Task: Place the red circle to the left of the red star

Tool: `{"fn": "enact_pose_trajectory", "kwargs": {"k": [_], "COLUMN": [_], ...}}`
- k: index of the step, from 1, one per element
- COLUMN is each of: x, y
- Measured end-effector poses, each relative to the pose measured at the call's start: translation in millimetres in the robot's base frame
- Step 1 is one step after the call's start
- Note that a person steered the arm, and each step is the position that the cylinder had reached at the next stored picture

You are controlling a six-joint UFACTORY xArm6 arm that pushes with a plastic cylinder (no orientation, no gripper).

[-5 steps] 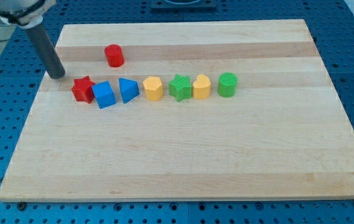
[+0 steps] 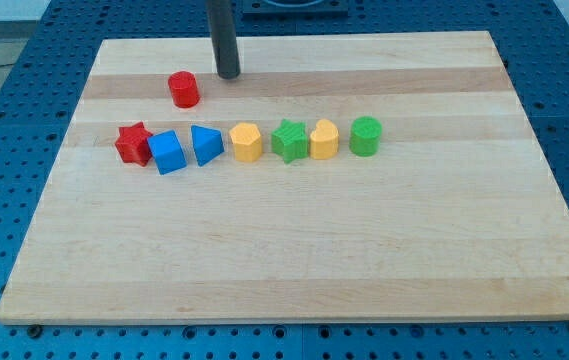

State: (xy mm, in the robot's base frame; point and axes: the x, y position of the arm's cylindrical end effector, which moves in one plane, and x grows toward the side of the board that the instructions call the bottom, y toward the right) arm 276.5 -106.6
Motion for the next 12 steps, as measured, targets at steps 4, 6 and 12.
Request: {"fn": "enact_pose_trajectory", "kwargs": {"k": [4, 6, 12], "x": [55, 70, 87], "y": [-125, -135, -155]}}
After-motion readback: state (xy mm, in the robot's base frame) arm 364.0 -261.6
